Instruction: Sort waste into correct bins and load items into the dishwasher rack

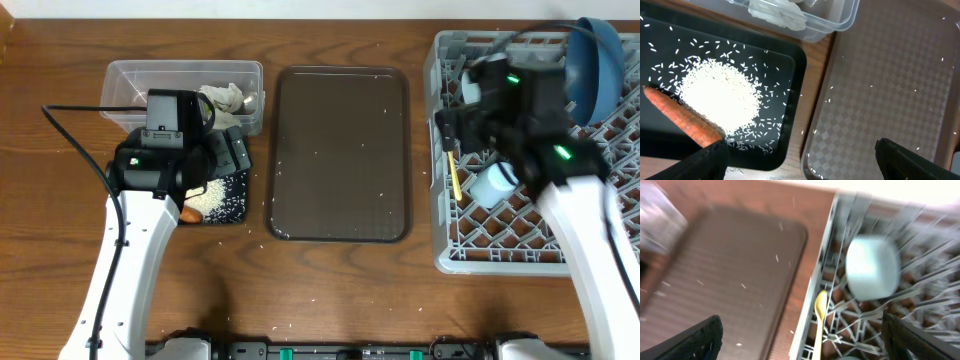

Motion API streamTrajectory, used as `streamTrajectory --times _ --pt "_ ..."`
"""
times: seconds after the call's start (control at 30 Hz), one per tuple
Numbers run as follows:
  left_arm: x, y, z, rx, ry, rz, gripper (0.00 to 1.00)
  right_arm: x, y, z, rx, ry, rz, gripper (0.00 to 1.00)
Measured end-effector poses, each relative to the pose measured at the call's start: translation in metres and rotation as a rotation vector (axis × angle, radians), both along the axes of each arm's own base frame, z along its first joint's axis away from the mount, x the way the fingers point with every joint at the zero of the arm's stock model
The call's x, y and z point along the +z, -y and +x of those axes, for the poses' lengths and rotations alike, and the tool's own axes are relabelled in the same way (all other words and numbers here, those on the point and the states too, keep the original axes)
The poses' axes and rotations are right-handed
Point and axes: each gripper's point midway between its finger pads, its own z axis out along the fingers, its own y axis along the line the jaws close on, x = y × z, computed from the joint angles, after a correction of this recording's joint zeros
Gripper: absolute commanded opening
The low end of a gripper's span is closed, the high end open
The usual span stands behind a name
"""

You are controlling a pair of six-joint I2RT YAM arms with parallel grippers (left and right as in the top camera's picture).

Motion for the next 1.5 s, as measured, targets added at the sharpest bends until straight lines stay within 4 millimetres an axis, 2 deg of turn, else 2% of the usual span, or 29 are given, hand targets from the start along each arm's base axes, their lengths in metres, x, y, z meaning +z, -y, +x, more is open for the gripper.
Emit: streamTrajectory --times 0.13,0.2,0.33,0.57,0.67,0.77,0.87,0.97,1.17,1.33,1.5 --pt "0.000 0.000 0.000 0.000 0.000 0.000 0.95 0.069 0.003 -0.039 -0.015 0.172 0.059 0.99" --pt "0.000 0.000 0.000 0.000 0.000 0.000 0.95 0.093 0.005 -0.058 -0.017 0.233 0.073 0.99" --pt "0.000 0.000 0.000 0.000 0.000 0.000 0.95 0.105 0.016 -0.098 -0.045 0.253 0.055 0.99" --pt "0.000 0.000 0.000 0.000 0.000 0.000 0.95 0.128 0.055 -0.147 -0.205 0.355 -0.030 0.99" --pt "0.000 0.000 0.000 0.000 0.000 0.000 0.95 0.139 0.068 -0.161 -0.266 0.409 -0.053 0.99" --pt "0.000 0.000 0.000 0.000 0.000 0.000 0.95 0.142 0.075 -0.162 -0.304 0.450 -0.063 0.99" --pt "0.000 0.000 0.000 0.000 0.000 0.000 0.95 0.133 0.075 -0.150 -0.317 0.511 -0.049 0.99" --pt "0.000 0.000 0.000 0.000 0.000 0.000 0.95 0.114 0.074 -0.138 -0.320 0.588 -0.024 0.99" --pt "0.000 0.000 0.000 0.000 0.000 0.000 0.95 0.054 0.061 -0.133 -0.248 0.712 0.042 0.99" --pt "0.000 0.000 0.000 0.000 0.000 0.000 0.95 -0.004 0.051 -0.136 -0.200 0.722 0.092 0.99" --pt "0.000 0.000 0.000 0.000 0.000 0.000 0.95 -0.045 0.048 -0.137 -0.198 0.688 0.129 0.99"
